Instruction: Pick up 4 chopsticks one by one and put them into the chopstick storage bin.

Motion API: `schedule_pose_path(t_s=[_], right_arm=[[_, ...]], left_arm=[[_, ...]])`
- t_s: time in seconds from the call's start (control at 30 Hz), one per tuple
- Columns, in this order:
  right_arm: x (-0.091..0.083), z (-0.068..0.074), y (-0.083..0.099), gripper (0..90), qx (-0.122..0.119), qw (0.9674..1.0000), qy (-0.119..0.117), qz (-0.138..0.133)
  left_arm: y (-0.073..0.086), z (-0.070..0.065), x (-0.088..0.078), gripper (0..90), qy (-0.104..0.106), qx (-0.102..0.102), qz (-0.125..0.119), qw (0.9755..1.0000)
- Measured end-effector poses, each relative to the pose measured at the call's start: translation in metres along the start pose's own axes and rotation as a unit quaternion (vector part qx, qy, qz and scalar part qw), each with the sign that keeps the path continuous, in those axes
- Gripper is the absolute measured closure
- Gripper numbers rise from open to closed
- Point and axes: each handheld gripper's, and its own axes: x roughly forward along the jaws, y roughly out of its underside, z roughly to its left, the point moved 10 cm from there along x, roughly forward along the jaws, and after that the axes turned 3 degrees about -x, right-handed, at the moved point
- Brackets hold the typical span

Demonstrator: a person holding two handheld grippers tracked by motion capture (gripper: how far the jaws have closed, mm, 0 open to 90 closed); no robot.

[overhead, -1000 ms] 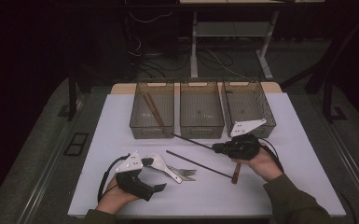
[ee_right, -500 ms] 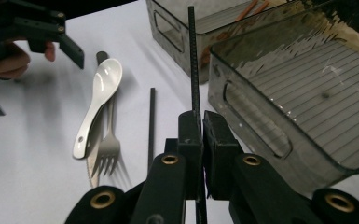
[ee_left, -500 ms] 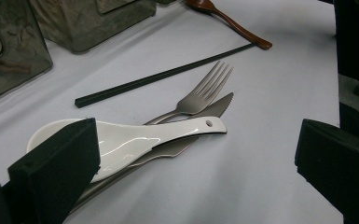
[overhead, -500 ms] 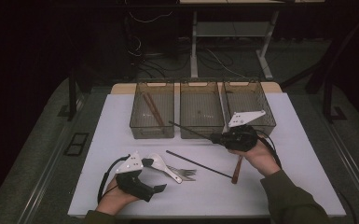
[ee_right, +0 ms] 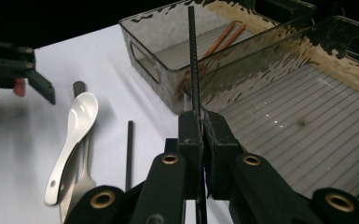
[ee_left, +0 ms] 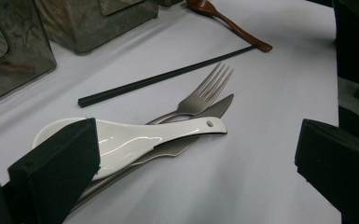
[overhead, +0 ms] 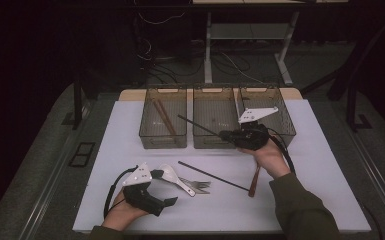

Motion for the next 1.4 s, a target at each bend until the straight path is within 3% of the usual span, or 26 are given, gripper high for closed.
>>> schedule_pose_path(t_s=[0.63,1.4], right_arm=[[0.031,-0.014,-0.030,85.8,0.021,0.9993,0.030,0.007],[0.078,-0.017,-0.073,85.8,0.015,0.9983,0.050,0.028]], left_arm=[[-0.001,-0.001,0.000,0.0,0.004,-0.002,-0.004,1.0000],[-0.002,-0.002,-0.001,0.0,0.004,0.000,-0.008,1.0000]])
